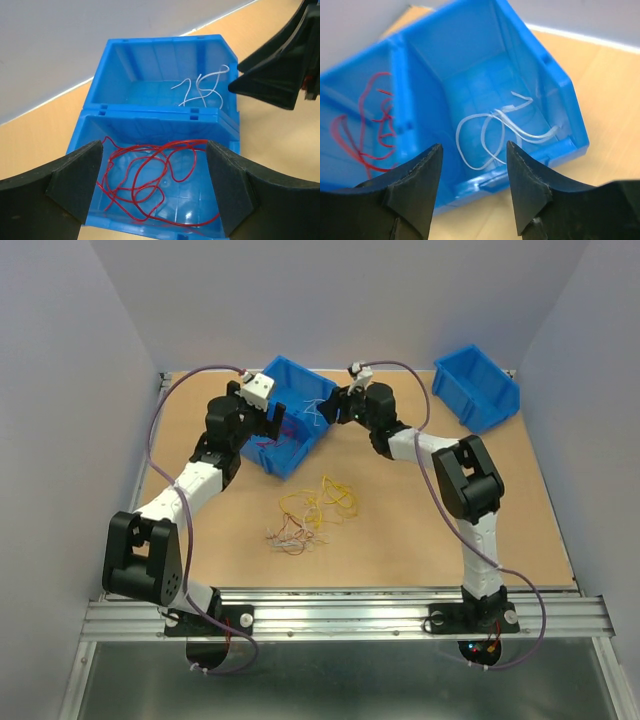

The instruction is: Untangle the cables

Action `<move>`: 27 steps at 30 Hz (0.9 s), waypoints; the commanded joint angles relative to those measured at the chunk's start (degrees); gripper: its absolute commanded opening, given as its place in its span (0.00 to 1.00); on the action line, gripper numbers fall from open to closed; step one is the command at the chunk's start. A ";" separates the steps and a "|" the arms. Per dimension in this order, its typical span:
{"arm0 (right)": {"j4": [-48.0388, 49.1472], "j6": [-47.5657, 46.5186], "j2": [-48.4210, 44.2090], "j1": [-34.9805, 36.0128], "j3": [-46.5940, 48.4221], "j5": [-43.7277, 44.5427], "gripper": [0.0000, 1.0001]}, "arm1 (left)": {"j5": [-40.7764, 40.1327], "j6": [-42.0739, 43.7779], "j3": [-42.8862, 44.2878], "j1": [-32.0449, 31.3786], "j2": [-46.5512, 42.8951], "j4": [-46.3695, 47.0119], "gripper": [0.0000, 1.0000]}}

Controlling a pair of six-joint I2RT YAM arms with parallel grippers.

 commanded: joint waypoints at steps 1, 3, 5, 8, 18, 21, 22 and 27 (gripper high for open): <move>6.42 -3.47 -5.86 0.29 -3.69 -4.19 0.60 | 3.14 -2.69 -2.15 0.15 -3.77 7.09 0.95; 6.95 -4.35 -7.35 0.29 -5.02 -6.38 0.62 | 4.02 -3.14 -2.51 0.06 -3.94 7.00 0.95; 7.21 -5.23 -8.59 0.29 -6.16 -7.01 0.64 | 4.29 -3.66 -3.29 0.06 -4.38 7.09 0.95; 7.04 -6.64 -13.06 0.29 -10.20 -7.63 0.72 | 6.83 -4.80 -4.18 -0.02 -5.26 7.09 0.95; -9.66 -4.27 -33.54 0.29 -26.81 -9.81 0.80 | 21.16 2.21 -4.96 -2.39 -8.41 -2.22 0.91; -10.10 -3.65 -40.38 0.37 -33.23 -13.32 0.80 | 22.30 7.39 -8.91 -3.80 -10.61 -2.40 0.91; -12.71 -4.52 -43.46 0.37 -34.81 -13.86 0.80 | 23.52 10.54 -10.84 -3.98 -11.14 -2.32 0.91; -19.15 -8.21 -48.31 0.37 -38.16 -15.45 0.80 | 23.71 16.70 -14.11 -4.33 -9.84 0.50 0.91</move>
